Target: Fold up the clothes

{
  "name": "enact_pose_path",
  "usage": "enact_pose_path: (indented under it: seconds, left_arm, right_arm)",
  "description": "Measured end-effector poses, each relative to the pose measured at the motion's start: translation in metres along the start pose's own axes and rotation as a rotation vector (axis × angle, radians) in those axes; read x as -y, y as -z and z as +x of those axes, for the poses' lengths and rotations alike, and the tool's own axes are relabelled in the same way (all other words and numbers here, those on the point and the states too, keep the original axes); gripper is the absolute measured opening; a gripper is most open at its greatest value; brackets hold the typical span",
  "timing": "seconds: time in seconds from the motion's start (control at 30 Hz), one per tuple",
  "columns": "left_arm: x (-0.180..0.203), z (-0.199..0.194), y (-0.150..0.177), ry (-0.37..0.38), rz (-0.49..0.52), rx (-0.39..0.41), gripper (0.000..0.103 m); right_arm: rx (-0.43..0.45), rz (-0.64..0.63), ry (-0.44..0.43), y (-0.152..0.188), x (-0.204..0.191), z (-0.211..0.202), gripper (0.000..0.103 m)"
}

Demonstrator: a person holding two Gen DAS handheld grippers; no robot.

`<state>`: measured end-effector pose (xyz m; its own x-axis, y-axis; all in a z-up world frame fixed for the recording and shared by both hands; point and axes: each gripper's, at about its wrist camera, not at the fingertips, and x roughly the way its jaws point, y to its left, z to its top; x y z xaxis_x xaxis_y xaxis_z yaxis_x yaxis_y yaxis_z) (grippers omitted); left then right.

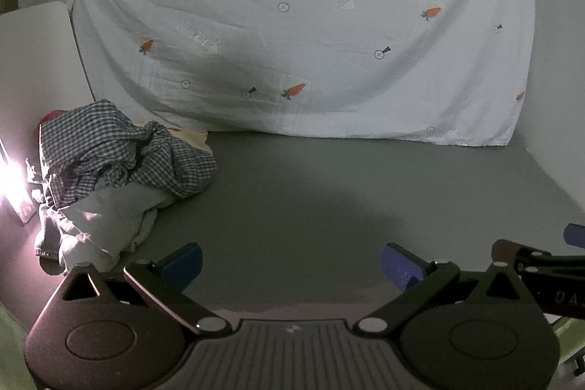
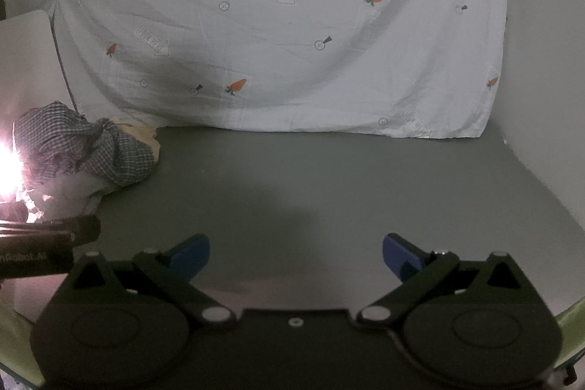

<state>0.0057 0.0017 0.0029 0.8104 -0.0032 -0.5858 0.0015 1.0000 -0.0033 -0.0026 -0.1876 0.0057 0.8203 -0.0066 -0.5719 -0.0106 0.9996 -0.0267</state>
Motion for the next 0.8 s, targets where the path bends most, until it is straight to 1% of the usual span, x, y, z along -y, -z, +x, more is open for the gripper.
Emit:
enact_pose_path:
  seconds: [0.13, 0.8]
  left_arm:
    - [0.000, -0.001, 0.004, 0.003, 0.009, 0.014, 0.103]
    - [0.013, -0.006, 0.003, 0.009, 0.016, 0.008, 0.103]
  right_arm:
    - [-0.004, 0.005, -0.005, -0.001, 0.004, 0.000, 0.102]
    - [-0.003, 0.005, -0.011, 0.003, 0.006, -0.004, 0.102]
